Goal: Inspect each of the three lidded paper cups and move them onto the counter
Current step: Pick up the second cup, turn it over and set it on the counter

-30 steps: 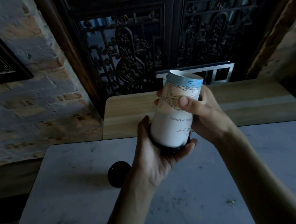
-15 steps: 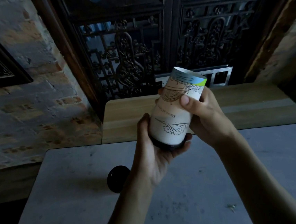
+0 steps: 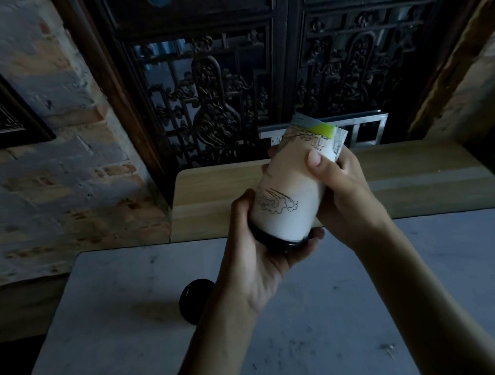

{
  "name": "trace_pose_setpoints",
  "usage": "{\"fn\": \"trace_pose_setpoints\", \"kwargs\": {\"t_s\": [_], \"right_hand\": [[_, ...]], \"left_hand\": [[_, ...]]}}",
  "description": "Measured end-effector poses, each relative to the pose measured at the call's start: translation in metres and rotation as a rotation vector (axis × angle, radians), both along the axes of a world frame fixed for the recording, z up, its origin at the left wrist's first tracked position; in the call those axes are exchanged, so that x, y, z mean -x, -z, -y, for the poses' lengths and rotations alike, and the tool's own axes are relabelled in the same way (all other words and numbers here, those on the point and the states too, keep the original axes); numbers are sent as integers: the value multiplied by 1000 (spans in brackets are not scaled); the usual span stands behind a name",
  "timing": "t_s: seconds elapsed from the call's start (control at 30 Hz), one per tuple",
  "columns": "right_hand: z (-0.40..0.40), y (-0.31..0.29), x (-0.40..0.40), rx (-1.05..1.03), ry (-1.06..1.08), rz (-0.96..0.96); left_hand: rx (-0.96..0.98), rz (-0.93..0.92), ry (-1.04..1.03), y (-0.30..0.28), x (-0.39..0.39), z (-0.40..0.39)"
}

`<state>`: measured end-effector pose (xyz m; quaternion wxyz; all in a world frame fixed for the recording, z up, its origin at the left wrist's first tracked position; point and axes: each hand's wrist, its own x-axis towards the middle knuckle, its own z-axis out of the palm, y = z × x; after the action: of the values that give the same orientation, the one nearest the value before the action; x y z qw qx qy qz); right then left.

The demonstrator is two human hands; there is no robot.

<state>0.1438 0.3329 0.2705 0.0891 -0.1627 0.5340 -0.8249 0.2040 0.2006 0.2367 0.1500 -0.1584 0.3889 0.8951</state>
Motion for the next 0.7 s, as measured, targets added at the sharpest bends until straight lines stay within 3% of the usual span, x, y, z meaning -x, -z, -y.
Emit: {"fn": "trace_pose_setpoints", "kwargs": {"t_s": [0.17, 0.4, 0.7], "right_hand": [[-2, -1, 3, -43, -4, -8], [8, -3, -4, -74, 172, -11], [-1, -6, -1, -31, 5, -20]], "left_hand": [[-14, 15, 23, 1, 0, 3], [121, -101, -187, 7, 0, -6], [-97, -31, 64, -3, -5, 2]]}}
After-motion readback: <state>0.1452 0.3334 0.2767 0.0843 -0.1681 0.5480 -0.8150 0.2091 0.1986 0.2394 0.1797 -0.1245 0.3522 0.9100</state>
